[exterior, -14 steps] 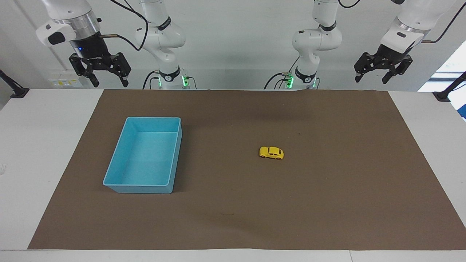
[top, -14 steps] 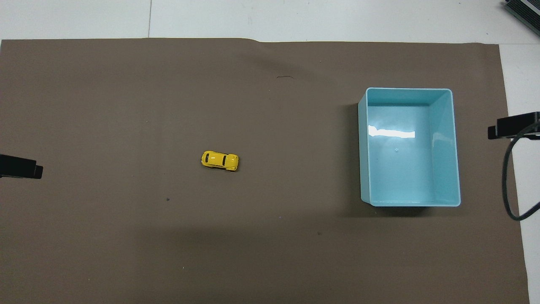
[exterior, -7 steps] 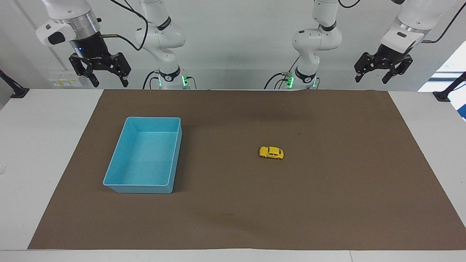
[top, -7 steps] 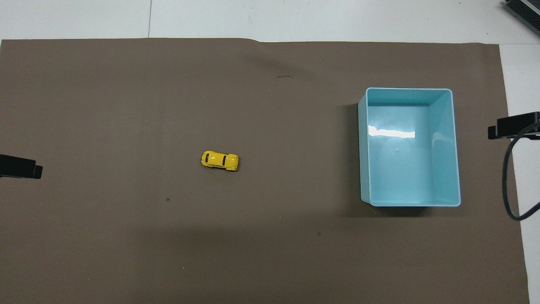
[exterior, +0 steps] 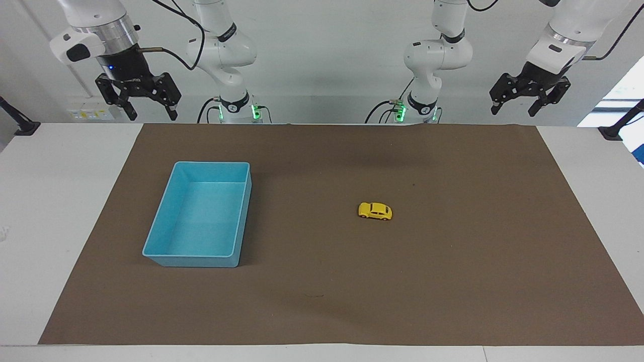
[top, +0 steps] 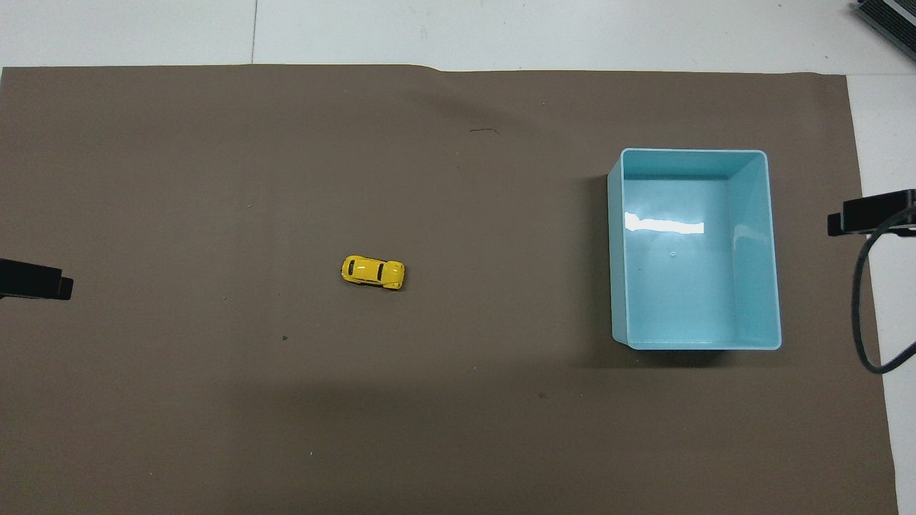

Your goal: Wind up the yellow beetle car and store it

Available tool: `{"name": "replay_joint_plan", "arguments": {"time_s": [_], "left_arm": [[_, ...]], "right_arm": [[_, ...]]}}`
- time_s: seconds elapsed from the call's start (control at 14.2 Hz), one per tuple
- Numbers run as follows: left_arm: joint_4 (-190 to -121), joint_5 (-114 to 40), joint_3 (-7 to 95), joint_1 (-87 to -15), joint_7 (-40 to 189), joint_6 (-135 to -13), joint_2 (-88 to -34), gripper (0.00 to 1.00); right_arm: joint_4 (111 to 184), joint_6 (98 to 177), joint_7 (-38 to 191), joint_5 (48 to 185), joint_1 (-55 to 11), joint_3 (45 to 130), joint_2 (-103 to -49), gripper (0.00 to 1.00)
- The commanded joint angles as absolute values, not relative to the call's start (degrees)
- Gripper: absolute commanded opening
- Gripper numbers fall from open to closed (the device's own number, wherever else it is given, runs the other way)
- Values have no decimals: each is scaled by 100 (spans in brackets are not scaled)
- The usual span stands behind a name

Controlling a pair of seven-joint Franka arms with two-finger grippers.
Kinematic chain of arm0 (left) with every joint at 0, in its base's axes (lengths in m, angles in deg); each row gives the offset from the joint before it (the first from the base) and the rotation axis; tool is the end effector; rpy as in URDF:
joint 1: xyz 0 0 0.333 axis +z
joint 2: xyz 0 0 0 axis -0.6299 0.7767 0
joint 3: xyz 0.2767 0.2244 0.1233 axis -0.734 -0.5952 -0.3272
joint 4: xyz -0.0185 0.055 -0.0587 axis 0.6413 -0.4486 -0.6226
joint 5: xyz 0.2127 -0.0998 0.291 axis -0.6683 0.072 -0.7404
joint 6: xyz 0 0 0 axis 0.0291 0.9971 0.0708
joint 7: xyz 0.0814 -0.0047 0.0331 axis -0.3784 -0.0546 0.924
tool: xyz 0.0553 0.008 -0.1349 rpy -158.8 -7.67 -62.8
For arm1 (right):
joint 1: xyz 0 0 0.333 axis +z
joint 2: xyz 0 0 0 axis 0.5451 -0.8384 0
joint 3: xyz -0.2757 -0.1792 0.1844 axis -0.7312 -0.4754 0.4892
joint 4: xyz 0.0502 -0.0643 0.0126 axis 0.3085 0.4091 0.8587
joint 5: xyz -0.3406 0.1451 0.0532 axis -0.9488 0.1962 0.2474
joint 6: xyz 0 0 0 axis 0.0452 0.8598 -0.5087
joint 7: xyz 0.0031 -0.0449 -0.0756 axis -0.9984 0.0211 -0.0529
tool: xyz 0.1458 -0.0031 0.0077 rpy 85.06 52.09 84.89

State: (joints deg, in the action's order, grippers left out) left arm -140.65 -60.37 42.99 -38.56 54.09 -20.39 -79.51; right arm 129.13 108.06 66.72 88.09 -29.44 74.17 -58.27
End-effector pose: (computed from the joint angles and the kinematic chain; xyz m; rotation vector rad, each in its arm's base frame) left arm 0.4678 -0.0158 0.6803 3.1164 -0.1689 -0.0283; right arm 0.5183 -0.0155 0.7024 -3.0955 0.1004 -0.1342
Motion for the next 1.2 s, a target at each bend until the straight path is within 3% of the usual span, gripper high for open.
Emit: {"name": "replay_joint_plan", "arguments": {"time_s": [0.0,0.56,1.12], "left_arm": [[-14201,-5995,4297,-3860,5460,-2210,-7996,100],[-14262,-5873,4305,-4001,6969,-2518,-7785,100],[-14385,-5625,4305,-4501,10244,-3185,-7390,100]], "right_arm": [[12986,10759,6808,8900,-2987,7422,-5737,100],[12986,10759,6808,8900,-2987,7422,-5737,100],[12986,10759,6808,8900,-2987,7422,-5737,100]]}}
